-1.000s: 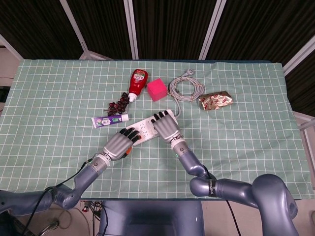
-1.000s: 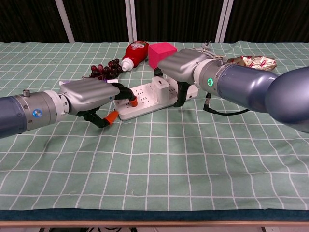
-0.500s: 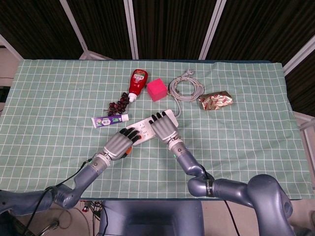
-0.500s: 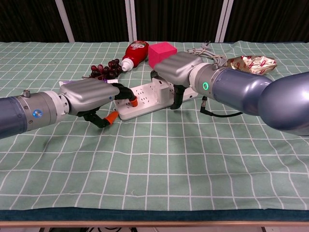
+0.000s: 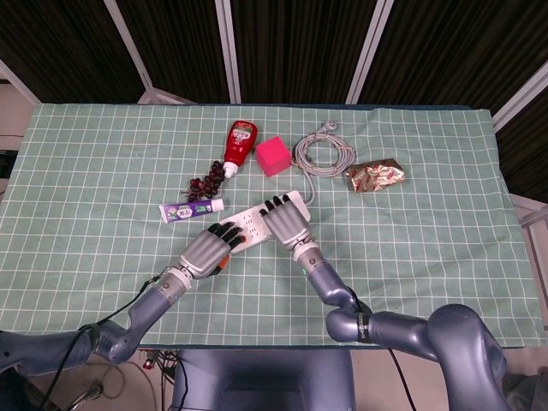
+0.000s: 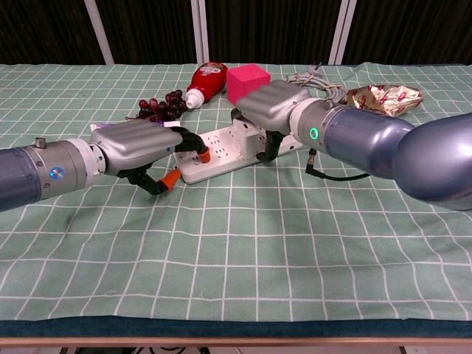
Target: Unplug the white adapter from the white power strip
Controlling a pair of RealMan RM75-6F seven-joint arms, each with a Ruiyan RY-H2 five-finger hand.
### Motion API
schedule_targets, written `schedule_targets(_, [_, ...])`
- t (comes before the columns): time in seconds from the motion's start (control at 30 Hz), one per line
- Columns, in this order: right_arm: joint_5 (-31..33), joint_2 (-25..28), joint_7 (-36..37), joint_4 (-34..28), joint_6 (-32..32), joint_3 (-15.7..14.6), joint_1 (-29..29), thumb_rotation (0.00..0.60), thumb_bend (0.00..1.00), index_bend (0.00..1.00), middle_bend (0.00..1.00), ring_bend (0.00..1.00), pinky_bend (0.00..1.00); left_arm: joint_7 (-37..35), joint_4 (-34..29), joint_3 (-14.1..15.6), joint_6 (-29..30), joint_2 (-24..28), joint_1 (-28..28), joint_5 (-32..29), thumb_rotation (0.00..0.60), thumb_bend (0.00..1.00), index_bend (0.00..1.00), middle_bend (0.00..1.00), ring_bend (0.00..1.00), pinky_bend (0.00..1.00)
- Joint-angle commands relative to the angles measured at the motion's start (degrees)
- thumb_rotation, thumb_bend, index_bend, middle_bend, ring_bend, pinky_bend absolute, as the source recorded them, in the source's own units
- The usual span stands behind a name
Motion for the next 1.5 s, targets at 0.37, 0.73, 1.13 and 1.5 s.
schedule_targets(0.37, [-0.55, 1.4, -0.21, -3.84, 1.93, 0.43, -0.03, 0.6, 0.64, 0.6, 0.26, 0.22, 0.28, -0.56, 0.26, 0.1, -0.2, -0.53, 0.02, 0.11, 0.6, 0.6, 0.25, 0.17, 0.07, 0.22])
schedule_targets(0.73, [-0.03, 3.14, -1.34, -6.58, 3.67, 0.56, -0.19, 0.6, 0.64, 0.66, 0.27, 0.23, 0.28, -0.24, -0.12, 0.1, -0.01, -0.54, 0.01, -0.04, 0.6, 0.6, 0.25, 0.17, 0.07, 0.22])
schedule_targets(1.13, [-0.31, 3.88, -1.79, -8.59, 5.72, 0.9, -0.19, 0.6, 0.66, 0.71, 0.28, 0.24, 0.28, 0.12, -0.68, 0.15, 0.21, -0.22, 0.11, -0.38, 0.6, 0.6, 0.25, 0.17, 0.07, 0.22])
schedule_targets(1.5, [-1.02, 8.43, -4.9, -15.4, 10.5, 2.8, -0.04, 0.6, 0.66, 0.72, 0.28, 0.24, 0.28, -0.36, -1.95, -0.92, 1.86, 0.32, 0.16, 0.22, 0.6, 0.6, 0.26, 0.17, 0.07, 0.22])
